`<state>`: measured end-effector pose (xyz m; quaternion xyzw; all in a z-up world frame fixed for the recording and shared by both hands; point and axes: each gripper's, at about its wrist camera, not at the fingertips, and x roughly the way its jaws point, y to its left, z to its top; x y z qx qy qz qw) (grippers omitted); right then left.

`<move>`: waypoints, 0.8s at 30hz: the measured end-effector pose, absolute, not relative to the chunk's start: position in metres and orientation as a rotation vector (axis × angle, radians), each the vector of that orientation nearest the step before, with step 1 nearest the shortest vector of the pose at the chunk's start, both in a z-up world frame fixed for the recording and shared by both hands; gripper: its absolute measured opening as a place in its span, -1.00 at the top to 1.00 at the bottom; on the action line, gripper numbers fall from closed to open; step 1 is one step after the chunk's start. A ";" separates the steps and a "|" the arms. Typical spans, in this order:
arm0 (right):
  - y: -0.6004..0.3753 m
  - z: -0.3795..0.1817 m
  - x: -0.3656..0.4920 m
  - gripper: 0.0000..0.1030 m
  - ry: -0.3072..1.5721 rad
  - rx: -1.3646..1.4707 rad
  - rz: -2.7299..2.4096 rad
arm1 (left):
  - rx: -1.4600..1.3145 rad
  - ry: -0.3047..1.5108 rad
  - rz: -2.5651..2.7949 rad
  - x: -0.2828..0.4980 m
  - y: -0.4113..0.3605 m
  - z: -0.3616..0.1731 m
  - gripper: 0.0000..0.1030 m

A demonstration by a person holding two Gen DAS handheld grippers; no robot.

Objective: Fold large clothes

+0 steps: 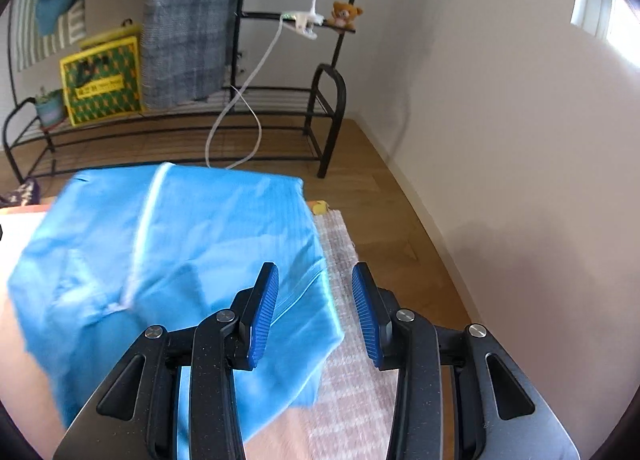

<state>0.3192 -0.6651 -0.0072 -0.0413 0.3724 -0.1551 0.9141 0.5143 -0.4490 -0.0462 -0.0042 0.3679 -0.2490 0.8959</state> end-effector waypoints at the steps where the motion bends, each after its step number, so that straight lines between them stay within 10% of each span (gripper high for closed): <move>1: -0.660 0.001 0.313 0.29 0.757 -0.089 -0.313 | -0.002 0.751 -0.517 0.505 -0.445 -0.036 0.06; 24: -0.518 0.173 0.103 -0.35 0.499 -0.122 -0.144 | 0.015 0.477 -0.604 0.230 -0.275 0.182 -0.66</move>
